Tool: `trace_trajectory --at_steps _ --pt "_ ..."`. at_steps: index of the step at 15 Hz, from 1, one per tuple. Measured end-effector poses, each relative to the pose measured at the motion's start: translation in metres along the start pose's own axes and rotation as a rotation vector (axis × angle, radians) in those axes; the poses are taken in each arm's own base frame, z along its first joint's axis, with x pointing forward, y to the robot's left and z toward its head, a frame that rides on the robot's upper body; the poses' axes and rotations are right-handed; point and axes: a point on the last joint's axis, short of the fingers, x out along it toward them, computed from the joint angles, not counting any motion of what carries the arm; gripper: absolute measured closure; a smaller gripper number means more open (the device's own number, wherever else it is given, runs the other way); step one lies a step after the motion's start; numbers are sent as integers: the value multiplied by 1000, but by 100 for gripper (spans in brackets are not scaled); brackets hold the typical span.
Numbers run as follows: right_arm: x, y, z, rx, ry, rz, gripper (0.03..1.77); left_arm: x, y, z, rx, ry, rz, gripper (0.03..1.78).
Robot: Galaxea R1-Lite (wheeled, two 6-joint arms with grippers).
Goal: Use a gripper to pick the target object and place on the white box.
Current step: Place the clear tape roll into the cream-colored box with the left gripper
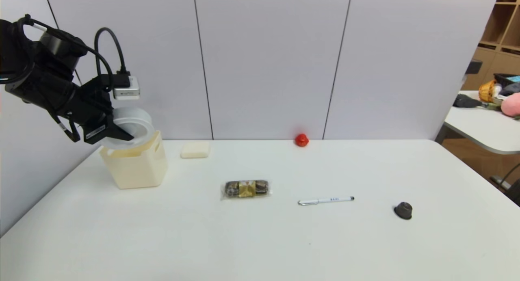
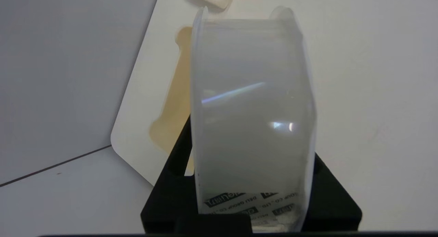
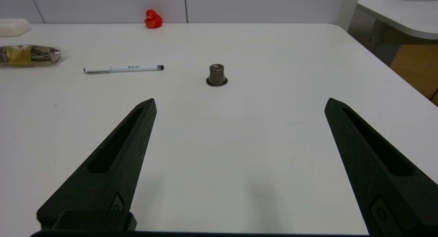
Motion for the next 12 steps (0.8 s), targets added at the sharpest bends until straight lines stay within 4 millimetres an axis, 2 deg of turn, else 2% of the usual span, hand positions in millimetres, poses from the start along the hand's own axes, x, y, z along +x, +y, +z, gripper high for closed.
trace_trajectory --at_steps 4,12 --pt "0 0 0 0 0 0 10 6 9 -14 -34 6 -2 121" --pt "0 0 0 0 0 0 10 38 20 -24 -58 18 -46 121"
